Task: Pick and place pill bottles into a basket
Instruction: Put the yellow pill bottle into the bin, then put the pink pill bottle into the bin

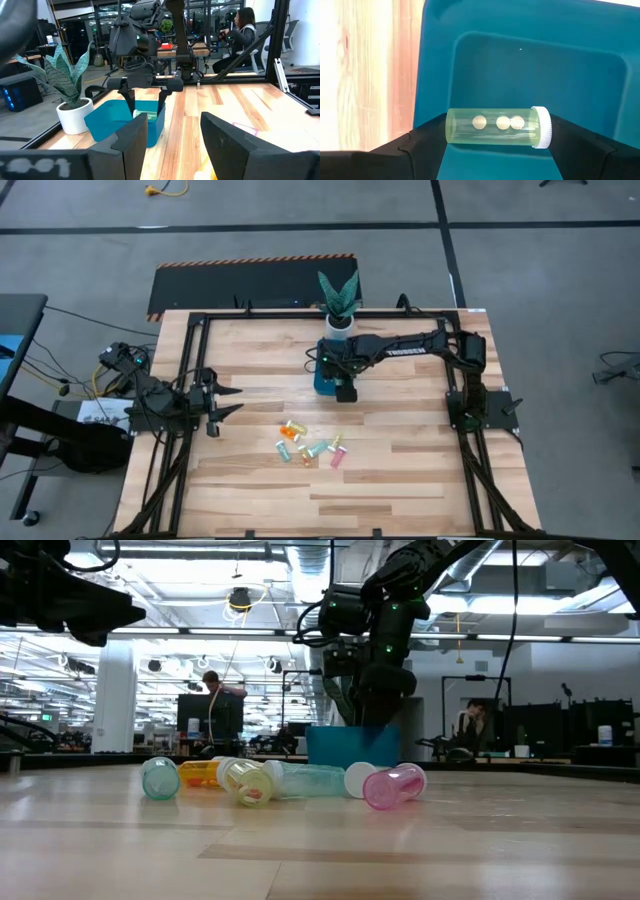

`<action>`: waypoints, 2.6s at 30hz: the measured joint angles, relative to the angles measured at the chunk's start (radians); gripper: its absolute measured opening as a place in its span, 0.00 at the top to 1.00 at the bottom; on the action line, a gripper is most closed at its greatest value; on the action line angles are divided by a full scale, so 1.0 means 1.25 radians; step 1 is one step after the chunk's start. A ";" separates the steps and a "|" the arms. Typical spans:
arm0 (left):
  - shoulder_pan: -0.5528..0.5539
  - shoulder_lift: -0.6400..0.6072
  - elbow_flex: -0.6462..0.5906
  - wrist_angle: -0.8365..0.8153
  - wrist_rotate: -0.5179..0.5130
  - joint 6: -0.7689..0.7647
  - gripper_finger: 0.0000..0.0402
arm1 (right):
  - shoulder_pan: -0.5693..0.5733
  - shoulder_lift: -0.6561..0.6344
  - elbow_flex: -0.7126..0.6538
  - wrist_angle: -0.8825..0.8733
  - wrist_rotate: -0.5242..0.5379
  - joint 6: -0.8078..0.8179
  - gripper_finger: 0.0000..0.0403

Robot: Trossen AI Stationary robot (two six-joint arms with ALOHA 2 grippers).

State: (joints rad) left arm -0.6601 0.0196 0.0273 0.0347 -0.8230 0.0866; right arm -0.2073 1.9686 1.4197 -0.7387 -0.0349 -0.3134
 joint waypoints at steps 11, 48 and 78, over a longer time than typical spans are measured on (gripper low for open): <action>0.000 0.000 0.000 0.000 0.000 0.000 0.56 | -0.009 0.000 0.000 -0.008 -0.037 -0.003 0.02; 0.000 0.000 0.000 0.000 0.000 0.000 0.56 | 0.183 -0.031 0.258 -0.345 -0.123 0.465 0.08; 0.000 0.000 0.001 -0.001 0.000 0.000 0.56 | 0.402 0.050 0.250 -0.118 -0.100 0.913 0.01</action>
State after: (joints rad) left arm -0.6598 0.0193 0.0280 0.0330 -0.8227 0.0864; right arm 0.2953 2.0312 1.7321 -0.8862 -0.1601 0.8277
